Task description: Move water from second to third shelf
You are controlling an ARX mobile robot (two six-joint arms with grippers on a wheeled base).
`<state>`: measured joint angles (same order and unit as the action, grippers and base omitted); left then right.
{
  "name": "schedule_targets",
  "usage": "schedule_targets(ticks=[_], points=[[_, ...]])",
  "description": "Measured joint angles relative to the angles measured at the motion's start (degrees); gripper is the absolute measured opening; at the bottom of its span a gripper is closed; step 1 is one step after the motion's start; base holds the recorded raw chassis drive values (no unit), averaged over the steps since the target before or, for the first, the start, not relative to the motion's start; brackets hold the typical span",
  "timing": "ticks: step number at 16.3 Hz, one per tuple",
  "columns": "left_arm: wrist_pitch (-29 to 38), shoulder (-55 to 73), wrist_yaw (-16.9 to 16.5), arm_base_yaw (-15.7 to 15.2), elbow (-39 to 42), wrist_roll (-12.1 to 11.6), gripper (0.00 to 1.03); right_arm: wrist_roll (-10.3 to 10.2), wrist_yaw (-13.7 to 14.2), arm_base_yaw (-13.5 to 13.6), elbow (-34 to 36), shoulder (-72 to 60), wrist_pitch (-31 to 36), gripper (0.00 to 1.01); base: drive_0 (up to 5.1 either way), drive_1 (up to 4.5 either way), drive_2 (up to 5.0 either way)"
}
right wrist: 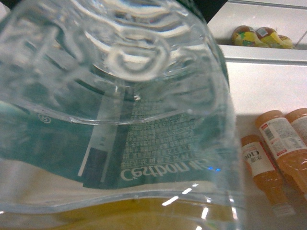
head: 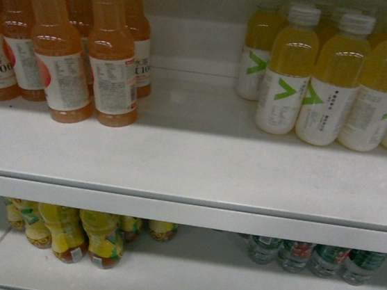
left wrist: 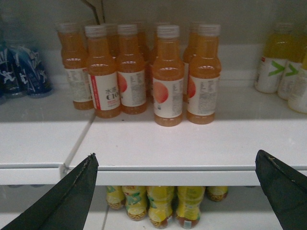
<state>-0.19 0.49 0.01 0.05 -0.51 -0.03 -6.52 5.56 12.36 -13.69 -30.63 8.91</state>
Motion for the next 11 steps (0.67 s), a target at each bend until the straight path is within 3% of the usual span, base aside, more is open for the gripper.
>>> schedule_targets(ticks=[11], points=[[-0.1,0.0,0.0,0.0,0.0,0.0,0.98,0.0,0.0,0.0,0.0,0.0,-0.3,0.39,-4.8,2.57,2.6]])
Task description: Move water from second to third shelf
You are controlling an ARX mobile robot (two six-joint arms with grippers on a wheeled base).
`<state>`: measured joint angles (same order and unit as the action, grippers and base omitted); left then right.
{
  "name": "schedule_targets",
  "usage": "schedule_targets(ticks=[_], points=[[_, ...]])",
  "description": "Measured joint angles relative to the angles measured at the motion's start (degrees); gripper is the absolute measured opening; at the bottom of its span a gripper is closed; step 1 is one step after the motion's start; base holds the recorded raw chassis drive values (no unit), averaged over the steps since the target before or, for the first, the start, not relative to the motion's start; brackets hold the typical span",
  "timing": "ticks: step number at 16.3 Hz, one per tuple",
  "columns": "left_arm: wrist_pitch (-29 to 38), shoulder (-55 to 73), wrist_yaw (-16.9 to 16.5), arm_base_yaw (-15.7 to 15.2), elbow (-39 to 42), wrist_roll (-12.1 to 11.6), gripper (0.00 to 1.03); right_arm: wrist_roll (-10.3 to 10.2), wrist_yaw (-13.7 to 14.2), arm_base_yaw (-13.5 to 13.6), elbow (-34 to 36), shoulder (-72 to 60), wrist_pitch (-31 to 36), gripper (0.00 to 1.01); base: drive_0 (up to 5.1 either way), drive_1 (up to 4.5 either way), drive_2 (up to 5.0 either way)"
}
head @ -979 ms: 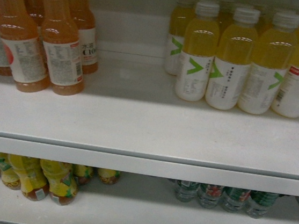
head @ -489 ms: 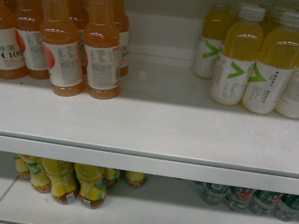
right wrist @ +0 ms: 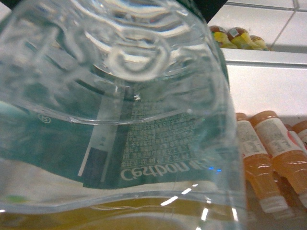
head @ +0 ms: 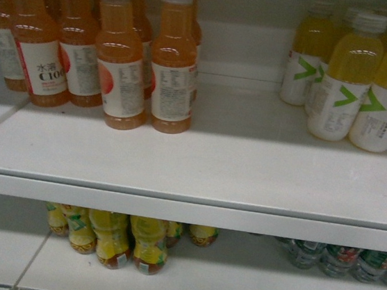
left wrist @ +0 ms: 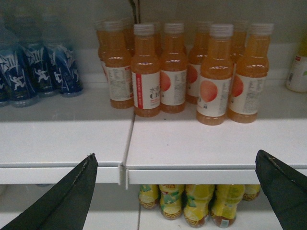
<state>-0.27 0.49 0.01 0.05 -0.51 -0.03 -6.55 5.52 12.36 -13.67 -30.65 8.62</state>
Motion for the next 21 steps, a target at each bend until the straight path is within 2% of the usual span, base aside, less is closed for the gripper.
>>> schedule_targets(ticks=[21], points=[[0.1,0.0,0.0,0.0,0.0,0.0,0.98,0.0,0.1,0.0,0.0,0.0,0.3,0.39,-5.0,2.45,2.4]])
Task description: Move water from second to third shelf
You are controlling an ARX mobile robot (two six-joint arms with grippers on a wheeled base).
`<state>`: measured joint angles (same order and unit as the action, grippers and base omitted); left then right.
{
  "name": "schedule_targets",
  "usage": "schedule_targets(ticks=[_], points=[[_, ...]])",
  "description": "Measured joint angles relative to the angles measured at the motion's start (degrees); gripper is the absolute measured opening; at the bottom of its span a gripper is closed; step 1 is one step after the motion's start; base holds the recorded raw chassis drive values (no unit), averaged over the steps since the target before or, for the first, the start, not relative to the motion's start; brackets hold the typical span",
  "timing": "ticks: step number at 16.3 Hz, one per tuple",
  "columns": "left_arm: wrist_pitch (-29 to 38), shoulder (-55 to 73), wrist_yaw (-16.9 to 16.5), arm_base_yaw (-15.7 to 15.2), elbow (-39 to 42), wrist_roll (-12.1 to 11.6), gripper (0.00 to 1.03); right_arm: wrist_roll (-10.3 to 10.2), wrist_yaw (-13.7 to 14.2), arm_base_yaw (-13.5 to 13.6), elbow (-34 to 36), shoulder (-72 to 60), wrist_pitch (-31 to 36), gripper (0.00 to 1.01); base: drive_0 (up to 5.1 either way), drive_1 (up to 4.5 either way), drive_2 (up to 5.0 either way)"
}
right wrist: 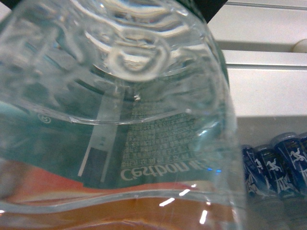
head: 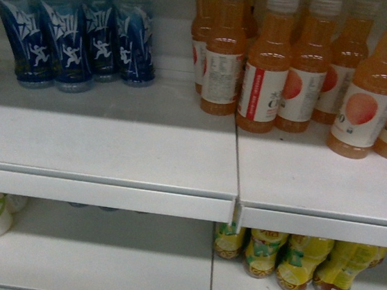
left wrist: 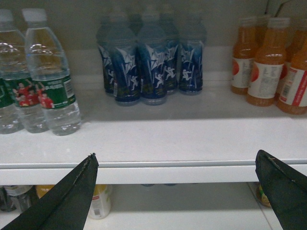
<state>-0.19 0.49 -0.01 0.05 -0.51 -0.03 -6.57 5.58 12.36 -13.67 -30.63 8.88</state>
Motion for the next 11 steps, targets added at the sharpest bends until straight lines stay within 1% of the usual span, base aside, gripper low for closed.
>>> schedule_targets(ticks=[11], points=[[-0.1,0.0,0.0,0.0,0.0,0.0,0.98,0.0,-0.1,0.0,0.0,0.0,0.0,0.39,-5.1,2.37,2.4]])
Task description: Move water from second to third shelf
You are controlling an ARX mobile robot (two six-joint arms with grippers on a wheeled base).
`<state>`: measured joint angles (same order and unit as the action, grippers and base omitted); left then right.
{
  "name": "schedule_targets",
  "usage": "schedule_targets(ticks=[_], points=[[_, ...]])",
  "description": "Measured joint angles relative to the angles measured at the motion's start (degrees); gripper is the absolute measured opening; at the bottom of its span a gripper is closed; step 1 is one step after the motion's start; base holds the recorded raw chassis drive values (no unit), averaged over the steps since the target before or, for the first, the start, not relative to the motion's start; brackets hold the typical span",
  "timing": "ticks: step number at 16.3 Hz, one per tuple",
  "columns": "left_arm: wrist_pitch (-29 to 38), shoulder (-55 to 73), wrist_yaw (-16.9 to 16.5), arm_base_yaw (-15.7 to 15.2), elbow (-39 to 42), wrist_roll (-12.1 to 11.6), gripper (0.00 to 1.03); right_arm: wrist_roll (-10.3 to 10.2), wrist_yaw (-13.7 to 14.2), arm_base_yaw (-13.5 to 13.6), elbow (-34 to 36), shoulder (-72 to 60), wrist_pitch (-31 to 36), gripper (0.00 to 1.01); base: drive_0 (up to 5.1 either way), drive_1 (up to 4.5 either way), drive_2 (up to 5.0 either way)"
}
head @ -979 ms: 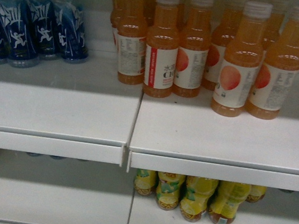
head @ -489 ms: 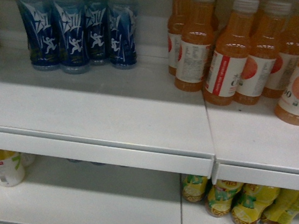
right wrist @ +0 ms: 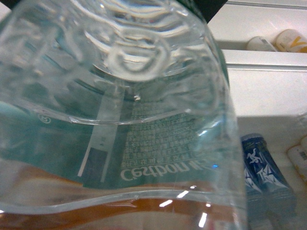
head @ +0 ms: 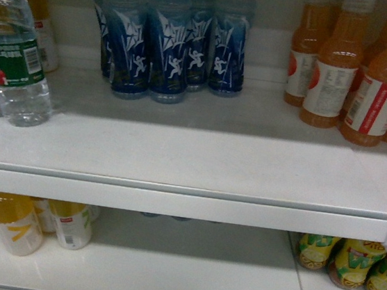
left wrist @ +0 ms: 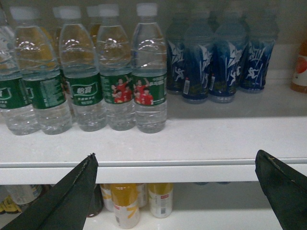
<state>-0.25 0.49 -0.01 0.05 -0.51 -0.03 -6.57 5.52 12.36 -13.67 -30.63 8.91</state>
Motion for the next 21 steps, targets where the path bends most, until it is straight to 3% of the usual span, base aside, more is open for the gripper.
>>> schedule_targets(ticks=[21], points=[[0.1,0.0,0.0,0.0,0.0,0.0,0.98,0.0,0.0,0.0,0.0,0.0,-0.2,0.39,-5.0,2.45,2.5]])
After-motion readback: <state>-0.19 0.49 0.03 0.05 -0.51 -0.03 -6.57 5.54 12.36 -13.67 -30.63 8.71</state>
